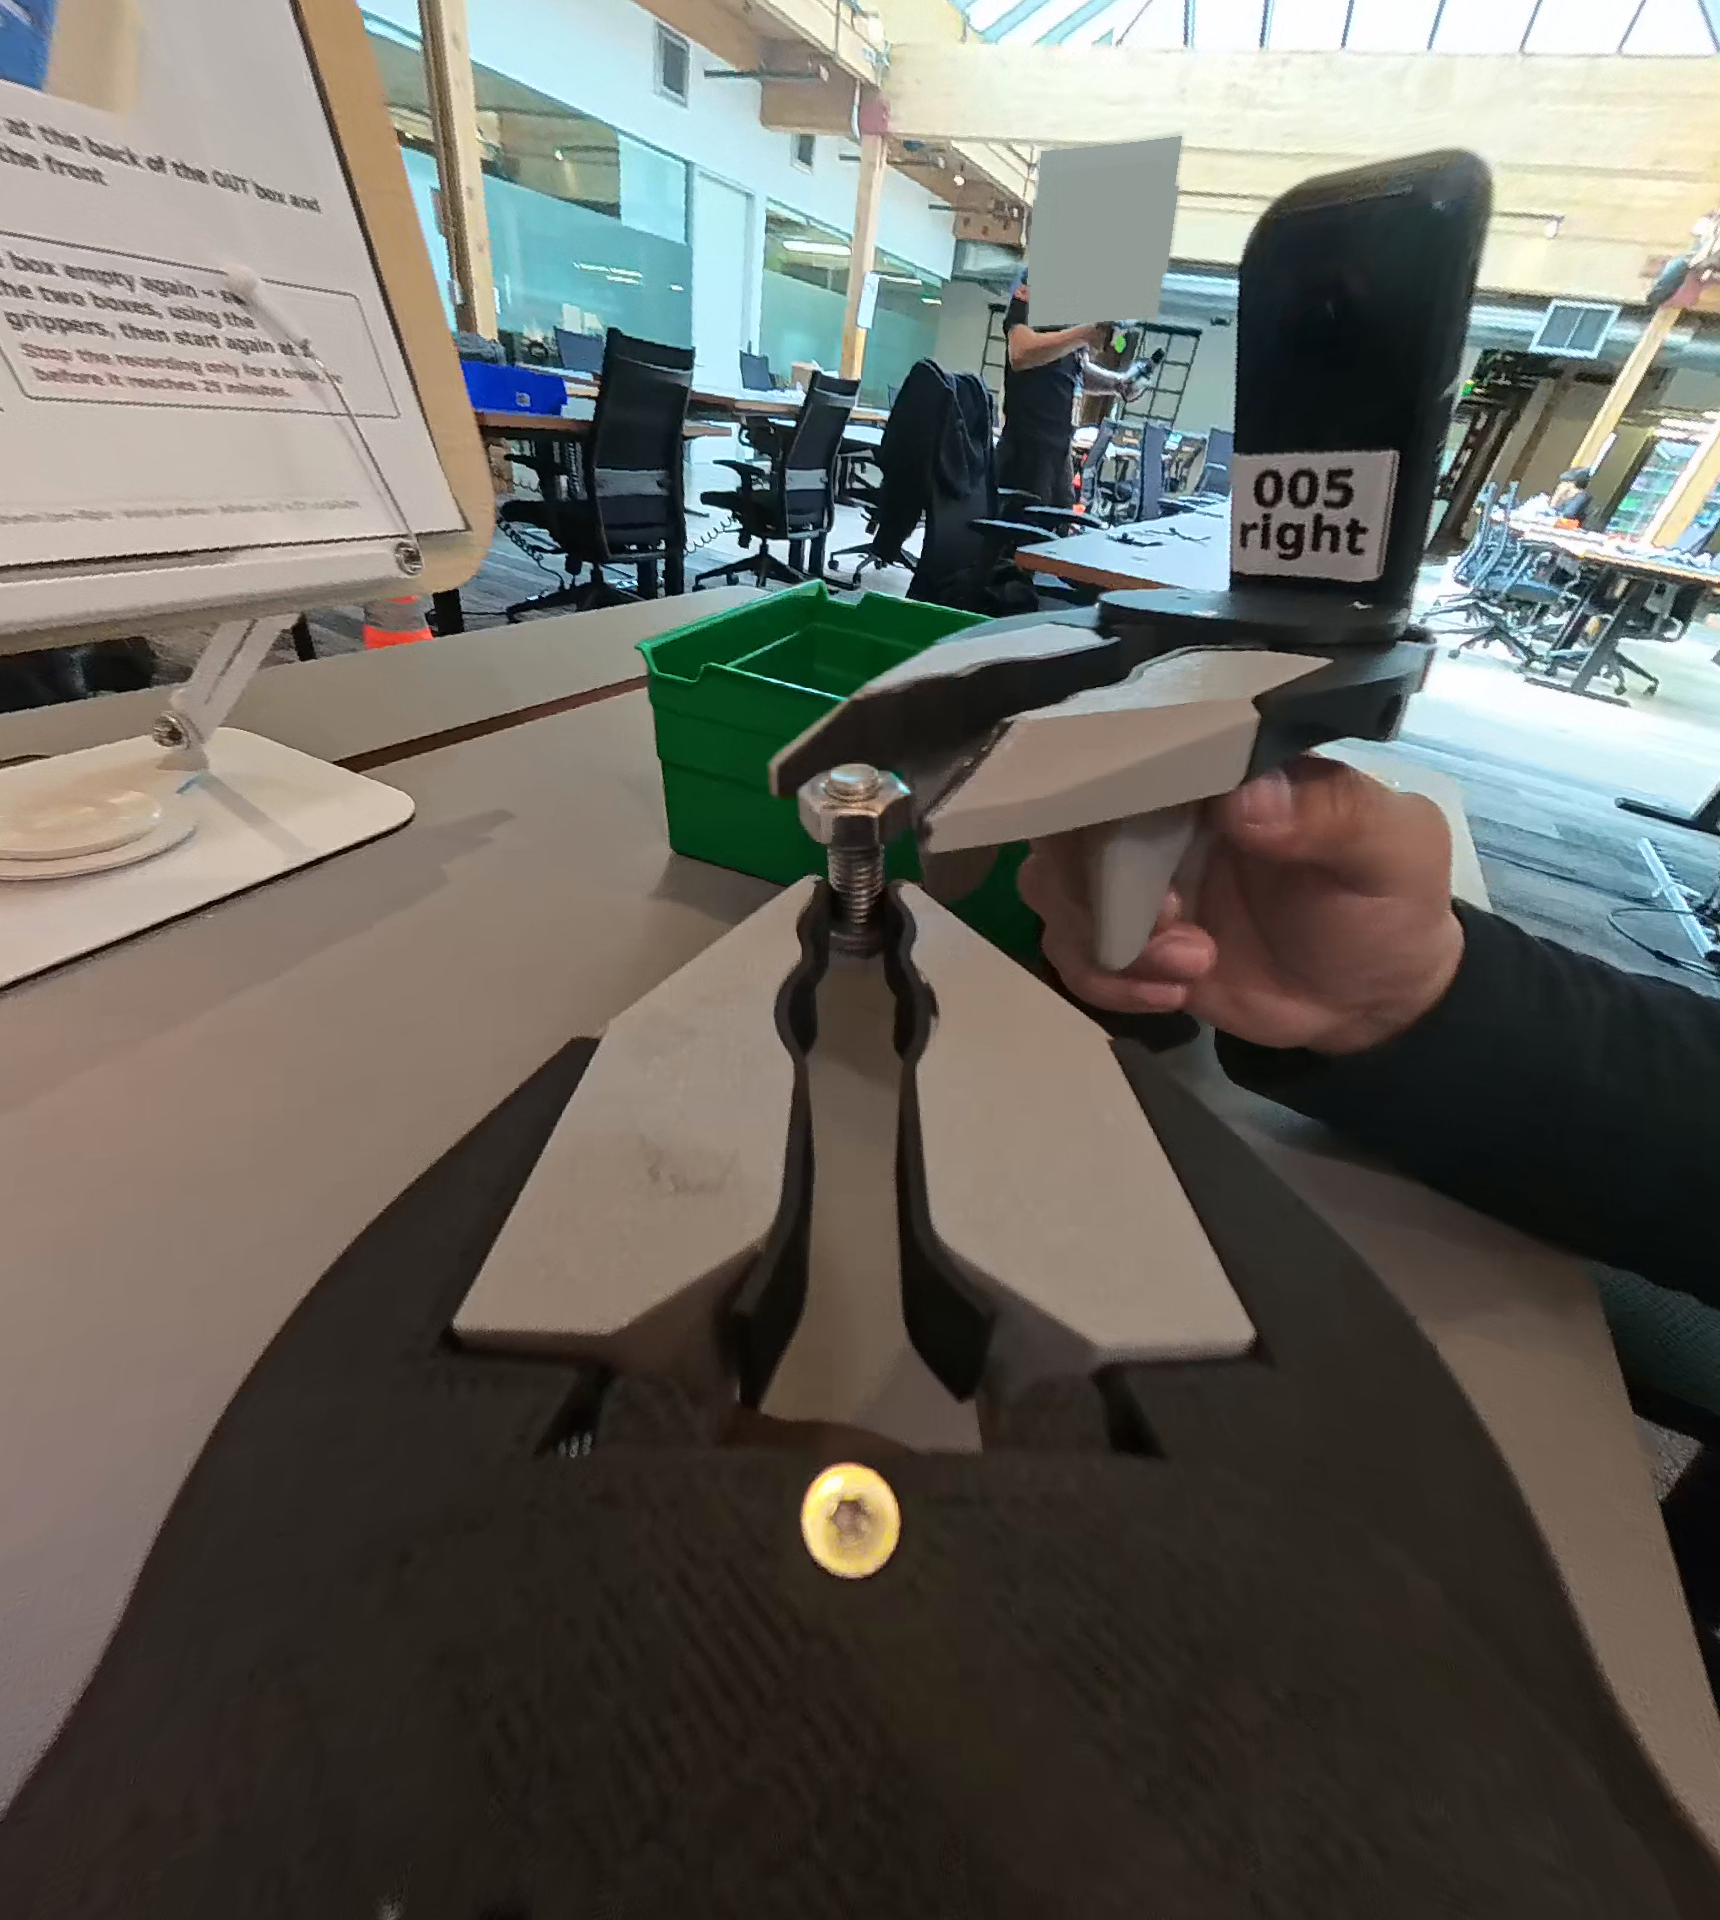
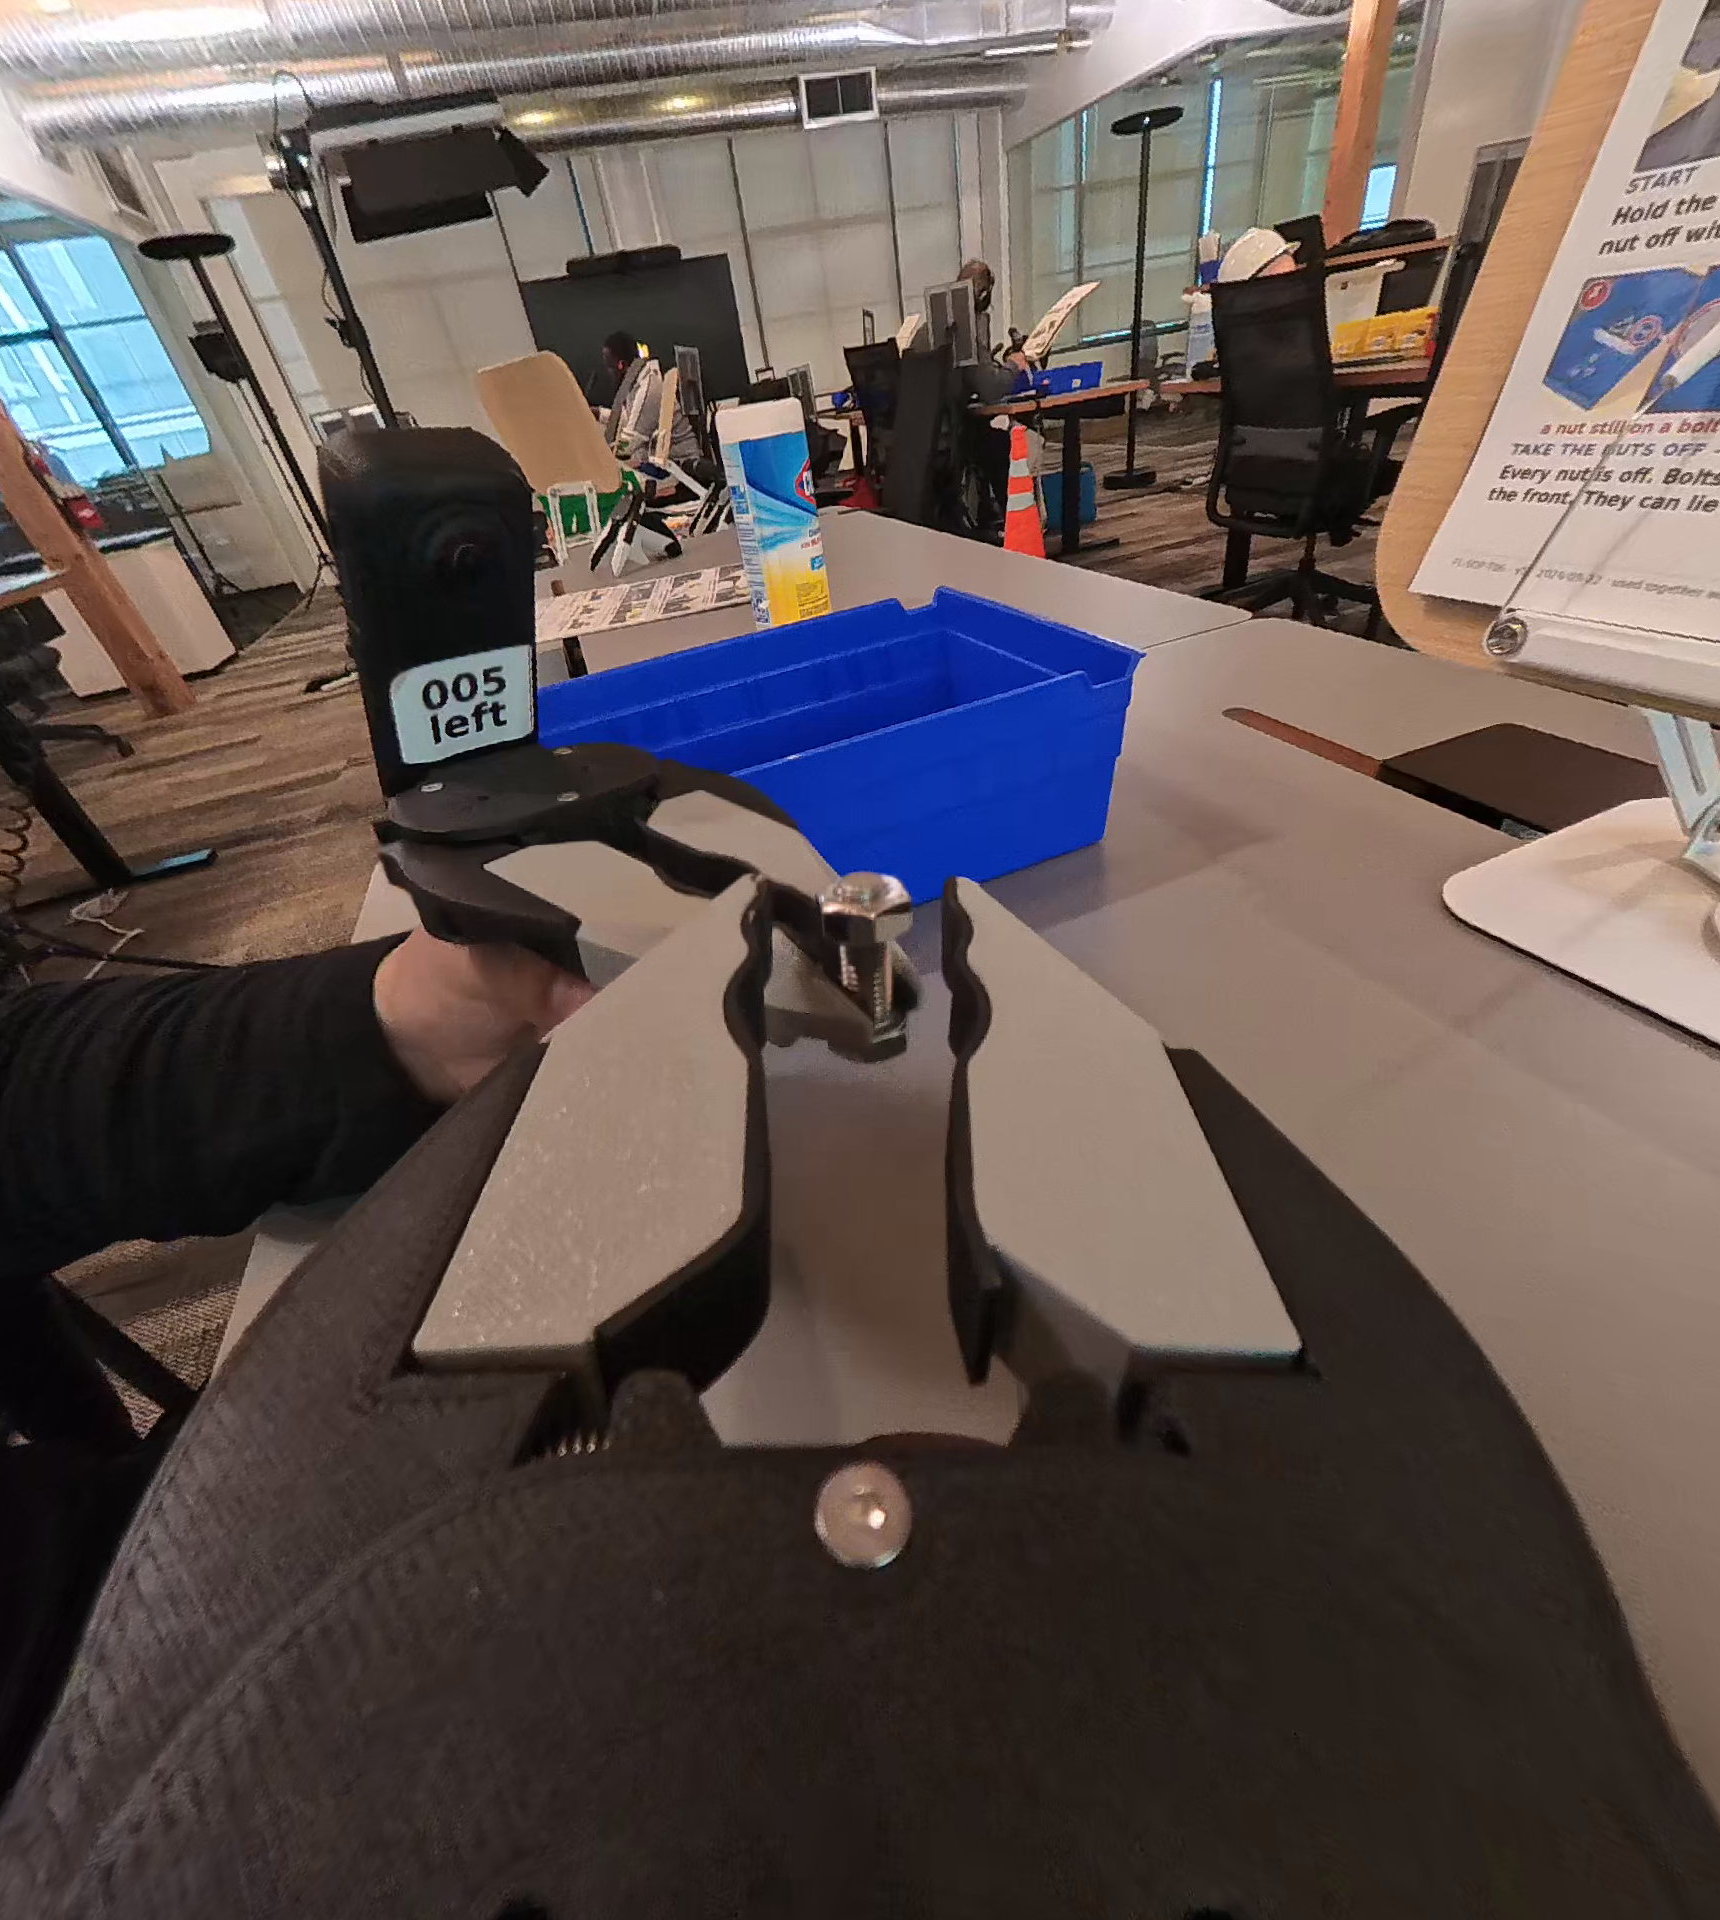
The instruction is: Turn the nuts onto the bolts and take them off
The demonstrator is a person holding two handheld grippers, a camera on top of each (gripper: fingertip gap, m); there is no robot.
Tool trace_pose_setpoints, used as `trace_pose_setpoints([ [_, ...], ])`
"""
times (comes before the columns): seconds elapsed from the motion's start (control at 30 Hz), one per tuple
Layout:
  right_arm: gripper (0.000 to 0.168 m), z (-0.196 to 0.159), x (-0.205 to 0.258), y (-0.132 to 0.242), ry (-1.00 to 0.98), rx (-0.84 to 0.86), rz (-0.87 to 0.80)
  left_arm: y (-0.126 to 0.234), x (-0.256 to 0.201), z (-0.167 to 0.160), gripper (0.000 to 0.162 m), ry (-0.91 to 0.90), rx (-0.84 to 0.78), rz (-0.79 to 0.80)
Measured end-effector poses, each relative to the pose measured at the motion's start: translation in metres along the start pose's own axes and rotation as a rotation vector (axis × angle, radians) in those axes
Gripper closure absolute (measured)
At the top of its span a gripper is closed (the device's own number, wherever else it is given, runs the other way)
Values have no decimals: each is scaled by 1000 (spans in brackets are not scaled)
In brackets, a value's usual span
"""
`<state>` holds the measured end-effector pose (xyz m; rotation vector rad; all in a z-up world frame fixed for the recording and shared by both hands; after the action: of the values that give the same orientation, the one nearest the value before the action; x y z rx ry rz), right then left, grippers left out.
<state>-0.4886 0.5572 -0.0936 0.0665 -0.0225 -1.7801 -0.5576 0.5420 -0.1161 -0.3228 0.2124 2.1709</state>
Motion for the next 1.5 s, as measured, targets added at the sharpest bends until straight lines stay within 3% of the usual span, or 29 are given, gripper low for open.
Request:
trace_pose_setpoints([
  [0.27, 130, -10, 14, -17, 13, 44, 37, -7, -10, -9, 155, -34, 45, -32],
  [0.67, 138, -2, 5, -5, 0, 5, 22, -3, -2, -4, 156, -4, 25, -9],
  [0.77, 130, -6, 11, -13, 11, 26, 26, -6, -7, -8, 155, -18, 43, -22],
  [1.17, 136, -4, 5, -5, 31, 34, 0, 0, 4, -3, 156, -11, 16, 32],
  [1.37, 122, -11, 14, -20, 39, 64, 7, -8, -6, -11, 156, -65, 59, 11],
  [1.5, 130, -4, 6, -9, 21, 27, -18, -2, 2, -4, 155, -34, 21, 37],
])
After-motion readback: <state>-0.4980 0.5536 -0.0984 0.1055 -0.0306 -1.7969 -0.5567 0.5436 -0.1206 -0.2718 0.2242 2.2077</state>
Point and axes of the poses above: each gripper's, where its closed fingertips meet, y back along the fingers, z out of its top, x = y × z across the jaws, the point moved 5 cm from there along y, back along the fingers, and after that the axes turned 10 degrees about y, right-handed, at the moved point
